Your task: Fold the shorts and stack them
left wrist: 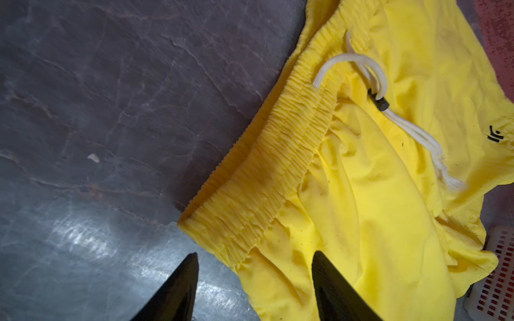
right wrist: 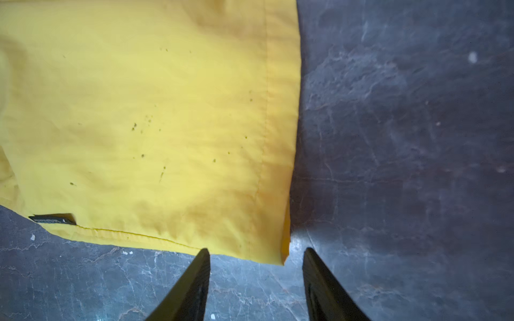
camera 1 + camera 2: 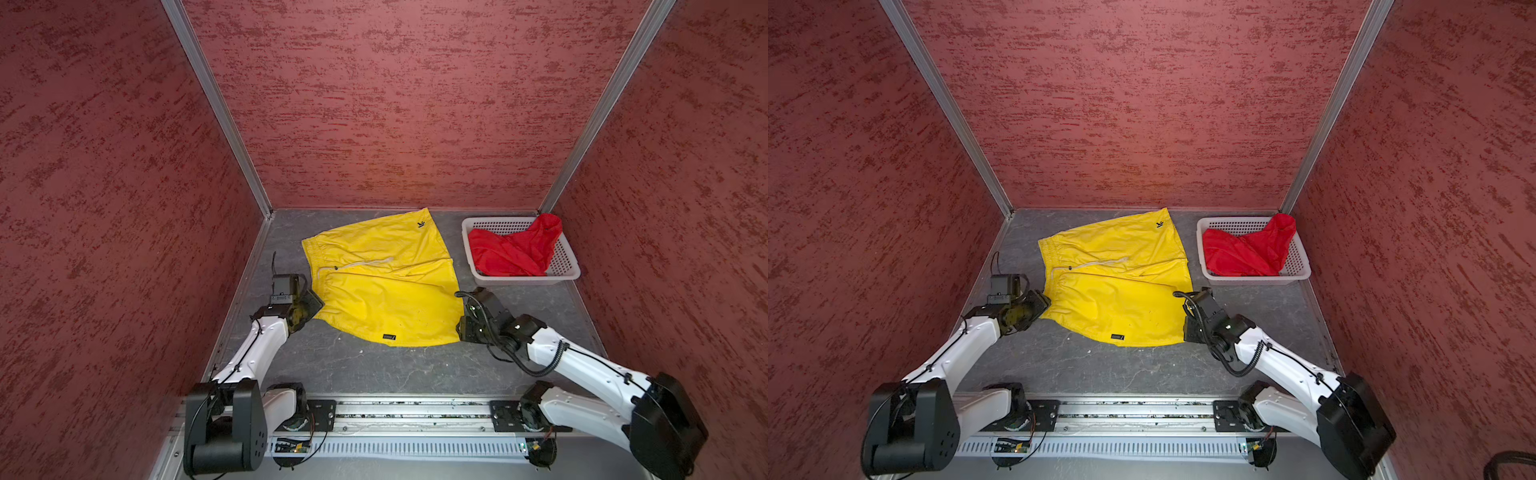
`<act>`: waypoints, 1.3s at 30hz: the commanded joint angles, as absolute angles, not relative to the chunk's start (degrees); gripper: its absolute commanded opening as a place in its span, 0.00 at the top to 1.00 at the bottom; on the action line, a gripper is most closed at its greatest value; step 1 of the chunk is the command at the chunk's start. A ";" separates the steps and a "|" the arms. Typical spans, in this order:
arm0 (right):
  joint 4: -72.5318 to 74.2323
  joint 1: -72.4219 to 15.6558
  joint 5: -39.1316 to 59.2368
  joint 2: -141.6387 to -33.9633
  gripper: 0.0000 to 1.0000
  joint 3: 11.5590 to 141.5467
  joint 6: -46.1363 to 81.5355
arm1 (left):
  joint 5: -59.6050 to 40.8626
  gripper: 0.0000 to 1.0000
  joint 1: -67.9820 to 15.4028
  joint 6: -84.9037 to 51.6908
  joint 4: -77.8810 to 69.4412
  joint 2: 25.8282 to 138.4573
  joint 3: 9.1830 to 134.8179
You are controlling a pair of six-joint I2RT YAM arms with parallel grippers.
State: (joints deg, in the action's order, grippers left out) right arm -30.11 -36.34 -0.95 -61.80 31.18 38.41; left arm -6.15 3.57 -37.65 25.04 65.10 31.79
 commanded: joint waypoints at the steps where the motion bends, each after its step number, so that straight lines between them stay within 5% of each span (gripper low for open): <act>1: -25.31 -36.83 3.16 -61.00 0.51 28.05 43.69 | -5.24 0.34 3.57 -37.68 23.78 66.58 29.55; 16: -16.94 -36.91 1.11 -67.76 0.47 25.80 47.63 | -7.26 0.35 3.36 -40.35 15.92 74.13 27.33; 18: -16.63 -36.91 0.80 -68.99 0.53 25.72 48.24 | -7.64 0.48 3.34 -40.36 15.55 75.68 27.59; 23: -15.06 -36.91 0.52 -69.49 1.00 24.30 48.98 | -7.73 0.62 3.44 -40.28 14.51 77.77 27.94; 29: -20.37 -36.86 -3.17 -65.44 1.00 25.93 48.13 | -7.07 1.00 4.04 -39.74 14.80 78.40 28.74; 39: -34.84 -36.58 -13.13 -57.32 1.00 37.87 43.95 | -6.59 1.00 4.57 -35.72 29.43 66.49 38.71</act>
State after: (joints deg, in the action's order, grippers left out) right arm -28.42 -36.67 -6.04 -59.83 33.10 45.39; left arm -7.90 4.01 -38.41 22.79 71.42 34.87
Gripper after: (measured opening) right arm 0.058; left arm 0.076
